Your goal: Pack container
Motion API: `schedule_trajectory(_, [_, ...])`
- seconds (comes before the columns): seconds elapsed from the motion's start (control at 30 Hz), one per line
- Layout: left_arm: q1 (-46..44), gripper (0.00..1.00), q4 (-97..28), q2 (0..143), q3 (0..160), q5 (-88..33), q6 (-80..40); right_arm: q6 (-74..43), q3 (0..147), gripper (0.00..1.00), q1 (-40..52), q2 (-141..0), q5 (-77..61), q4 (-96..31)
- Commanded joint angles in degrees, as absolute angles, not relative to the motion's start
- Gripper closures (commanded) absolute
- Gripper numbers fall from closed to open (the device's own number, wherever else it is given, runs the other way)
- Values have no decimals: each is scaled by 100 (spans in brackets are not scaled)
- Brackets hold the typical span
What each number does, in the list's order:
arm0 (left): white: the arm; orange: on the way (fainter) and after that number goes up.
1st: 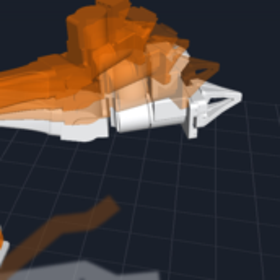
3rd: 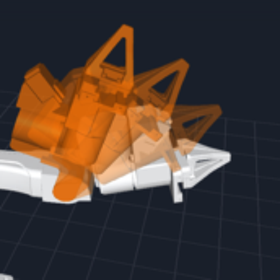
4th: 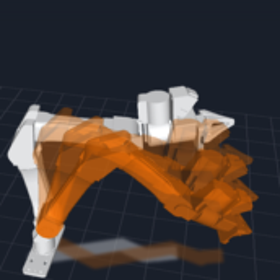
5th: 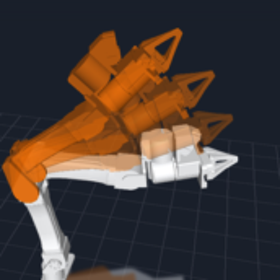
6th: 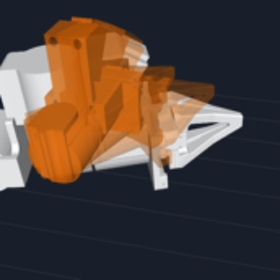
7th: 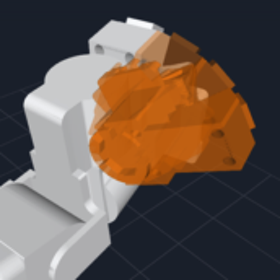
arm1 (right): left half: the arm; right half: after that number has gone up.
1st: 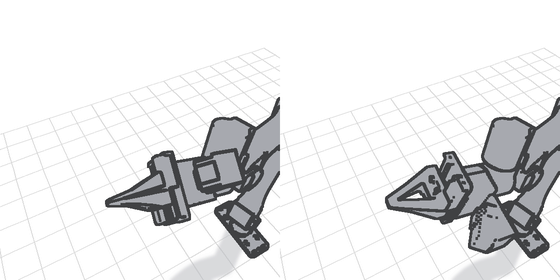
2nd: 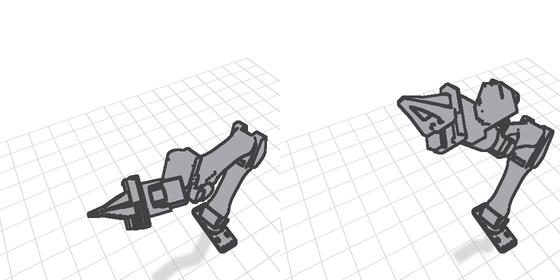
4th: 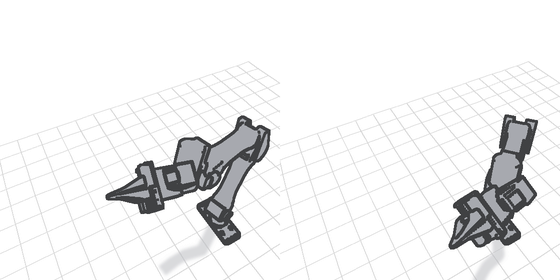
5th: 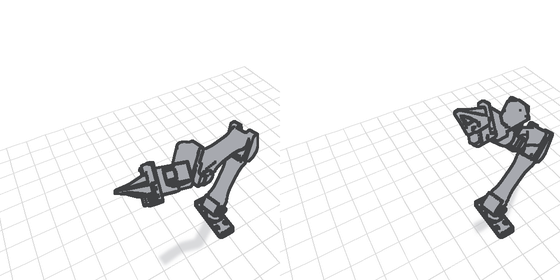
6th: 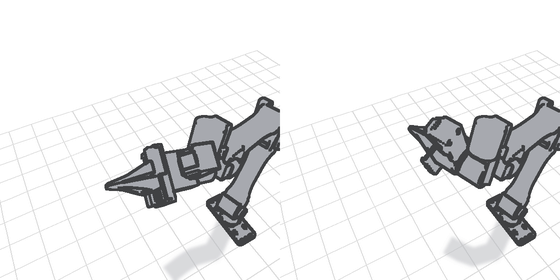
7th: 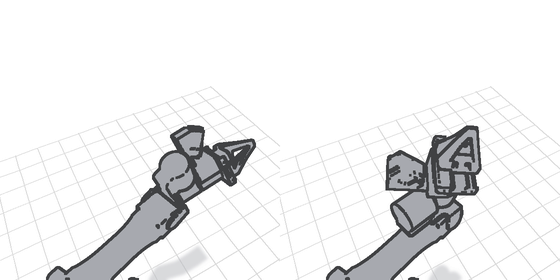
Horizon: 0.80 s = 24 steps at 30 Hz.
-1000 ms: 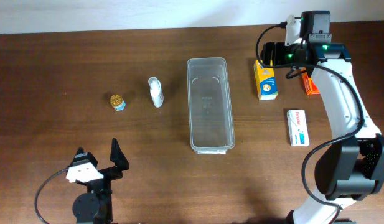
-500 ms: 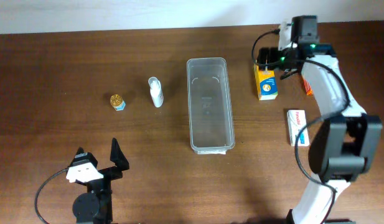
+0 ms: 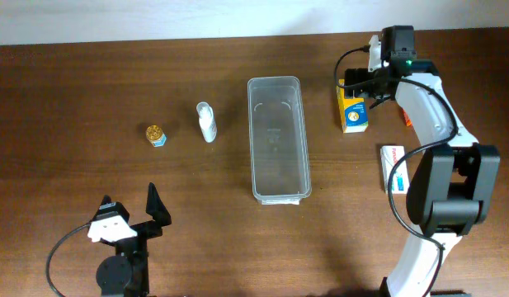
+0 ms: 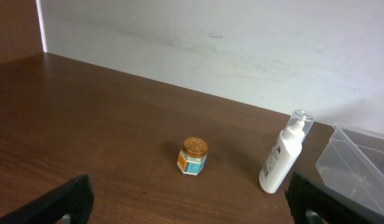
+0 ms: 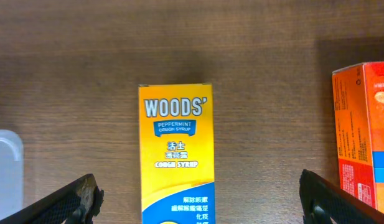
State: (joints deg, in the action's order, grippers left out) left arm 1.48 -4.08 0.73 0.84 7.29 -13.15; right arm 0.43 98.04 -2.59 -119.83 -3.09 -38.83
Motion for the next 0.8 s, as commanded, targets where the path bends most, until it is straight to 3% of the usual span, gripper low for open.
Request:
schedule_trajectory(0.0, [156, 1, -410, 36, 51, 668, -1367, 12, 9843, 5, -123, -12191, -191, -3905])
schedule_trajectory(0.77, [156, 1, -410, 36, 51, 668, -1367, 99, 9727, 3, 207, -12490, 370, -3833])
